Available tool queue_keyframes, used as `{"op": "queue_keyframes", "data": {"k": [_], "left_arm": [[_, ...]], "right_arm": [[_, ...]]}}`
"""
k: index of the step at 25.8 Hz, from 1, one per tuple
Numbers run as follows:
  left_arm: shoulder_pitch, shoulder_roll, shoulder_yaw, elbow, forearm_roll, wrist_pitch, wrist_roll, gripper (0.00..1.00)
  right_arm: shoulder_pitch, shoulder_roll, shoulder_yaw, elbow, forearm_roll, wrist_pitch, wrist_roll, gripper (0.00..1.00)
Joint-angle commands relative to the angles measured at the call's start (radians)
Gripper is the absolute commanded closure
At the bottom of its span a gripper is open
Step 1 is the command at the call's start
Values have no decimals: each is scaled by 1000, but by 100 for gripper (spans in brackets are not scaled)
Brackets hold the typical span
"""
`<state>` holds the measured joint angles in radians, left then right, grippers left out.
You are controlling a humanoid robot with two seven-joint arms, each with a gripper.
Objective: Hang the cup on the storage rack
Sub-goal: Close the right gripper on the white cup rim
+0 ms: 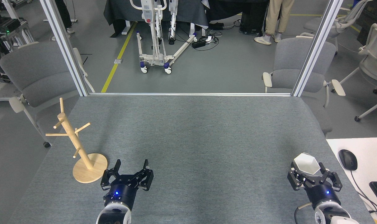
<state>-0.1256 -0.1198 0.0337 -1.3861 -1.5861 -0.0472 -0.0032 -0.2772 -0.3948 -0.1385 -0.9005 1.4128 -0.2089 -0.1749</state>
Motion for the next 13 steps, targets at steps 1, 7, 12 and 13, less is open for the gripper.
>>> {"op": "queue_keyframes", "data": {"k": [1, 7, 12, 13], "left_arm": [[0, 0, 0, 4, 0, 0, 0, 0], [0, 0, 0, 5, 0, 0, -1, 1], [-2, 0, 0, 5, 0, 0, -1, 0], [0, 0, 0, 5, 0, 0, 0, 0]], "right_arm": [[-7, 2, 0, 9, 0, 0, 0, 0], [-19, 4, 2, 32, 0, 0, 0, 0], [-42, 4, 3, 52, 0, 2, 0, 0], [-50, 4, 3, 58, 0, 2, 0, 0]]}}
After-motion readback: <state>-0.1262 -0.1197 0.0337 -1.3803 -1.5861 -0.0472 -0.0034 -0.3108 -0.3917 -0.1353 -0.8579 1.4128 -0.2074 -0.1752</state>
